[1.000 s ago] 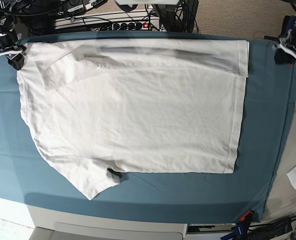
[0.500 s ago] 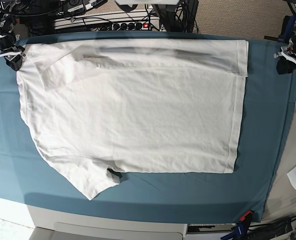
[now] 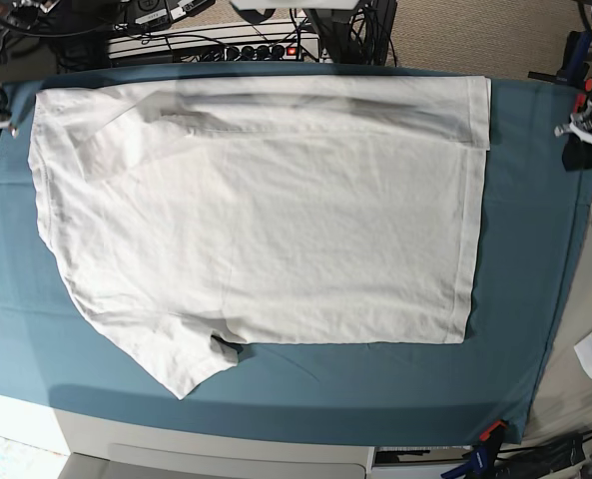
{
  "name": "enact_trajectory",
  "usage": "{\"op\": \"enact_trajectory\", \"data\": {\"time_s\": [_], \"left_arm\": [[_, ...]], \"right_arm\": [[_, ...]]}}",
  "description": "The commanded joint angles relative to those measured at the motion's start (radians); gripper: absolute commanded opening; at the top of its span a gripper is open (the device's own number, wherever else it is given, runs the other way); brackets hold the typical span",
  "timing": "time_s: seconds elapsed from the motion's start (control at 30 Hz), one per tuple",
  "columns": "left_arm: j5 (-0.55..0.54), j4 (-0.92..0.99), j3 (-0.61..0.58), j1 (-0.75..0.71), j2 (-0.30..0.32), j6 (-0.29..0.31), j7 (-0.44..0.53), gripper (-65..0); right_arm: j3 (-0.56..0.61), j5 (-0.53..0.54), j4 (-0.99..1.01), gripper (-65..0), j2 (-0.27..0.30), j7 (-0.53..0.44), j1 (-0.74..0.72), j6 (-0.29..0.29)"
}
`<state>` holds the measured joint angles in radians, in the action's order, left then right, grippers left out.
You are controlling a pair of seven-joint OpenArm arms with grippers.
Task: Fold the T-shirt properly
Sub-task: 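Open both grippers and release the shirt corners, then move both grippers over the shirt toward its hem corners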
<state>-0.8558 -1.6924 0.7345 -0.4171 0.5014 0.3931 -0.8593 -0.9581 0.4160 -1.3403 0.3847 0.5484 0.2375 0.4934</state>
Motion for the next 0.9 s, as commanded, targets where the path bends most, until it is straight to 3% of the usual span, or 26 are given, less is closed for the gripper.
{"op": "enact_trajectory", "data": {"time_s": [0.0,0.3,0.57,0.73,0.87], "left_arm": [[-0.003,-0.014,0.009,0.010,0.020,0.002,0.023,-49.4],[0.006,-0.002,-0.024,0.161,0.043,-0.024,0.069,-49.4],[0.183,0.143,-0.352,0.426,0.058,-0.098,0.135,-49.4],[0.206,0.337,-0.497,0.633,0.054,-0.108,0.135,-49.4],[0.183,0.533,-0.516,0.777,0.032,-0.108,0.135,-49.4]], "right_arm": [[-0.006,0.009,-0.014,-46.2,0.036,-0.027,-0.020,-0.005],[0.048,0.003,-0.014,-46.2,0.045,-0.023,-0.256,0.003],[0.398,-0.202,-0.012,-46.2,0.044,-0.017,-0.414,-0.008],[0.572,-0.393,0.010,-46.2,0.039,-0.034,-0.457,-0.115],[0.617,-0.439,0.062,-46.2,0.039,-0.047,-0.491,-0.141]]}}
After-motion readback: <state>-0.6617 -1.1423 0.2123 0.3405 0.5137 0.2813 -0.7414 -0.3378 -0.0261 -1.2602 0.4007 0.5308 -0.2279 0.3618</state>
